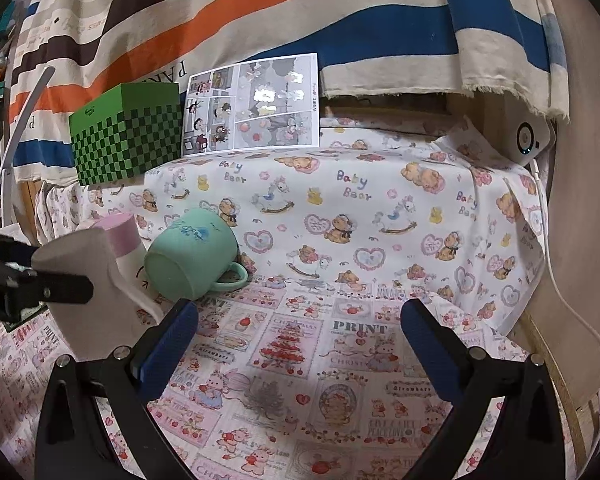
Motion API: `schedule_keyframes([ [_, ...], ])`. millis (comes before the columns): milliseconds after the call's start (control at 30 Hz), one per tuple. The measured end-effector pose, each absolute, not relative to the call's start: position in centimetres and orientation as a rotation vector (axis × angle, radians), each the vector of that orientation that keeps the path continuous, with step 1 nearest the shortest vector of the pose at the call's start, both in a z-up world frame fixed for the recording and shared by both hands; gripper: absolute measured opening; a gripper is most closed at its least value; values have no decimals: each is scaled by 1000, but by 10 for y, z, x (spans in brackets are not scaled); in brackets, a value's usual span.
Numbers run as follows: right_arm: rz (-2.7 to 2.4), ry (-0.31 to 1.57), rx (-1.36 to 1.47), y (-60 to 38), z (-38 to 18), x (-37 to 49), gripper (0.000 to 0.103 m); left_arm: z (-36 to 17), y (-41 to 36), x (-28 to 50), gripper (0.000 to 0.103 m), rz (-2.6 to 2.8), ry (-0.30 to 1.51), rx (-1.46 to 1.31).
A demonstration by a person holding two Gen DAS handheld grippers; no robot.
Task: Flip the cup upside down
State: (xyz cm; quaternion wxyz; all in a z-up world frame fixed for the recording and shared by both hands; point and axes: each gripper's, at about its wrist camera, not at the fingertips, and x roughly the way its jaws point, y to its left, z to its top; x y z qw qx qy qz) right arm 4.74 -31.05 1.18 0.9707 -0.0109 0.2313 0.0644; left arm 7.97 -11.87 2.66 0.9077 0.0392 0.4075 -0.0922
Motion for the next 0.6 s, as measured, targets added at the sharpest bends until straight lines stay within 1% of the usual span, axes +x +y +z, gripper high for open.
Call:
schedule_keyframes([
  [200,132,470,-27,-311,11,48,102,25,-127,61,76,-213,705,146],
  [500,129,479,-17,-312,10,50,102,8,-125,66,76,-240,649,135],
  [533,129,478,-17,-312,10,50,102,7,-124,66,78,-244,640,127],
  [600,128,477,-17,-312,10,50,102,6,-122,63,91,-248,612,131],
])
